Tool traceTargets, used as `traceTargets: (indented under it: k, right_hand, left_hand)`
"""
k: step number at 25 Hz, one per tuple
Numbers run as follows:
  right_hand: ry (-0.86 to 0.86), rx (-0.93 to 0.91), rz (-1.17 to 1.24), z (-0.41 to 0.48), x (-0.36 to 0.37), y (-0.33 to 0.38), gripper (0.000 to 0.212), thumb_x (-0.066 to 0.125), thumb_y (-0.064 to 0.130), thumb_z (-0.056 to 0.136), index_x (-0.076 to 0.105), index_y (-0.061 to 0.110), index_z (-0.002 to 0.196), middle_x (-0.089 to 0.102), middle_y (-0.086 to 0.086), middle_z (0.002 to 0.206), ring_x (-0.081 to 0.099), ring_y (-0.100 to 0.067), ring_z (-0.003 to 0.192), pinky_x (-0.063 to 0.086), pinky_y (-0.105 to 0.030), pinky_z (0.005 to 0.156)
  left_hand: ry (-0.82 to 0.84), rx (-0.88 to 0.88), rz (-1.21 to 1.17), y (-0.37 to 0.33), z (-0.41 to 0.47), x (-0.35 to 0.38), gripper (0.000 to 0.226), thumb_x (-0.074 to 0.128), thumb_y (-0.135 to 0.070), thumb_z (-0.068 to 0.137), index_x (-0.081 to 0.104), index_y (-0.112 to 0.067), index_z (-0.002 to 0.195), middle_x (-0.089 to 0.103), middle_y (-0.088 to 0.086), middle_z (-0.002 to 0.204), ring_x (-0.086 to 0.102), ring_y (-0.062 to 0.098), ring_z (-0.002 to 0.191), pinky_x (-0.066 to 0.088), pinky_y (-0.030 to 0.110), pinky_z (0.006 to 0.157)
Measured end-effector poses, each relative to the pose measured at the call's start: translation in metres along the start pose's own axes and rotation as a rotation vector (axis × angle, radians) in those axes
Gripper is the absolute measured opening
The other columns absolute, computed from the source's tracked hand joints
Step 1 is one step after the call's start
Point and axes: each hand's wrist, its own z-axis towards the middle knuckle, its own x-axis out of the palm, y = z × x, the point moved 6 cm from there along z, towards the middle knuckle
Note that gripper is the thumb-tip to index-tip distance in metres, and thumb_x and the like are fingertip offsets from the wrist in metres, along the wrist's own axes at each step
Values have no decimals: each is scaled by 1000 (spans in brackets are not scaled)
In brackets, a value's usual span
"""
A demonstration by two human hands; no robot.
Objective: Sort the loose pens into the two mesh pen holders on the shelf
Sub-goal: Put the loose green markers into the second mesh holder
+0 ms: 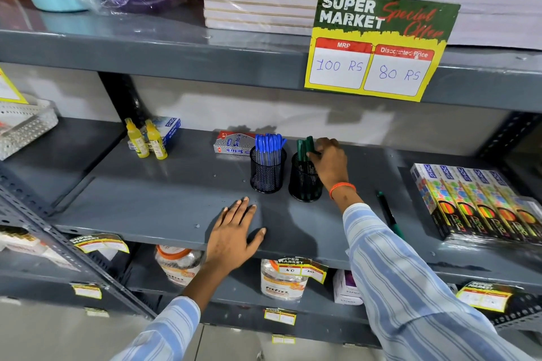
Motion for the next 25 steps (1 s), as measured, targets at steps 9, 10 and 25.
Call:
traceTargets:
  k: [9, 10, 25]
  right_hand:
    - [-139, 232, -159, -78, -34, -87, 39, 59, 13, 87, 49, -4, 121, 56, -29, 119, 47, -41, 114, 34, -43, 97]
    - [-88, 286, -280, -89, -34, -101, 42, 58, 14, 87, 45, -5, 122, 51, -31, 122, 45, -43, 116, 34, -46, 98]
    - [-212, 218, 45, -100, -55, -75, 31, 65, 1, 77, 62, 3, 107, 68, -24, 107, 62, -43, 99, 50, -45, 84]
  left_hand:
    - [-3, -9, -16, 0, 0, -1, 70, 23, -59, 88, 38, -13, 139, 35, 10, 150, 29, 24, 139, 22, 43, 114]
    - [-5, -8, -18, -1, 0, -1, 70, 24, -59, 88, 39, -13, 139, 36, 10, 150, 31, 24, 139, 23, 44, 114]
    - [0, -8, -36, -2, -2, -3, 71, 22, -59, 88, 39, -13, 139, 36, 11, 150, 30, 25, 139, 21, 44, 114]
